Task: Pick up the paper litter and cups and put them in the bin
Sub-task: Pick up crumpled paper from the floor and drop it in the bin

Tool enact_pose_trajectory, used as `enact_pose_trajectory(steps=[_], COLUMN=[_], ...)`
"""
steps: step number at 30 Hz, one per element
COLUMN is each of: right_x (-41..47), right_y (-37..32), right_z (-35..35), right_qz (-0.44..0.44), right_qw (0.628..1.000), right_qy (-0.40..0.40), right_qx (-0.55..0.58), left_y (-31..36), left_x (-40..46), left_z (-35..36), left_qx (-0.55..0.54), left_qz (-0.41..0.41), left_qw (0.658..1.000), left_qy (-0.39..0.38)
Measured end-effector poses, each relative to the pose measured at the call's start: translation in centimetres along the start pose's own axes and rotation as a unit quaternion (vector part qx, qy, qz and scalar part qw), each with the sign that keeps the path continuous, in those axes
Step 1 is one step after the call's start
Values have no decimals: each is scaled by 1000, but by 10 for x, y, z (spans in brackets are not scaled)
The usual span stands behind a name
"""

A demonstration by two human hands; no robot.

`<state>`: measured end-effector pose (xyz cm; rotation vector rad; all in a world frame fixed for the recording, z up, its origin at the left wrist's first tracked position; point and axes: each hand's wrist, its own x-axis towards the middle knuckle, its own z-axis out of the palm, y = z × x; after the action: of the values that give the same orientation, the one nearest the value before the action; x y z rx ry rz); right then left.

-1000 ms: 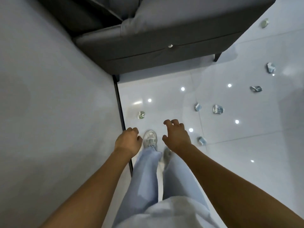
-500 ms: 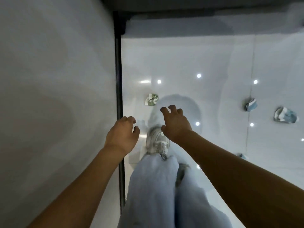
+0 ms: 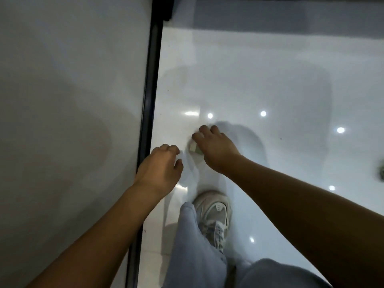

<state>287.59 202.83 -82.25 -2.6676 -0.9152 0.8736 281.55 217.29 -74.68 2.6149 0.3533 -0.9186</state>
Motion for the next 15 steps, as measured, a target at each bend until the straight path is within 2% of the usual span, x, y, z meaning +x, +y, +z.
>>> enact_pose_trajectory(steps=[9, 15], right_x=[-49, -90], right_y=[26, 50], right_z=[-57, -93], right_qz=[43, 85], right_qw=[981, 957], right_qy=[48, 85], right_qx=[184, 263], left_y=[66, 132], left_x=[12, 18], left_z=[-29, -31], left_qx=[66, 85], left_qz=[112, 206], left_qw=[991, 974], left_qy=[-10, -32])
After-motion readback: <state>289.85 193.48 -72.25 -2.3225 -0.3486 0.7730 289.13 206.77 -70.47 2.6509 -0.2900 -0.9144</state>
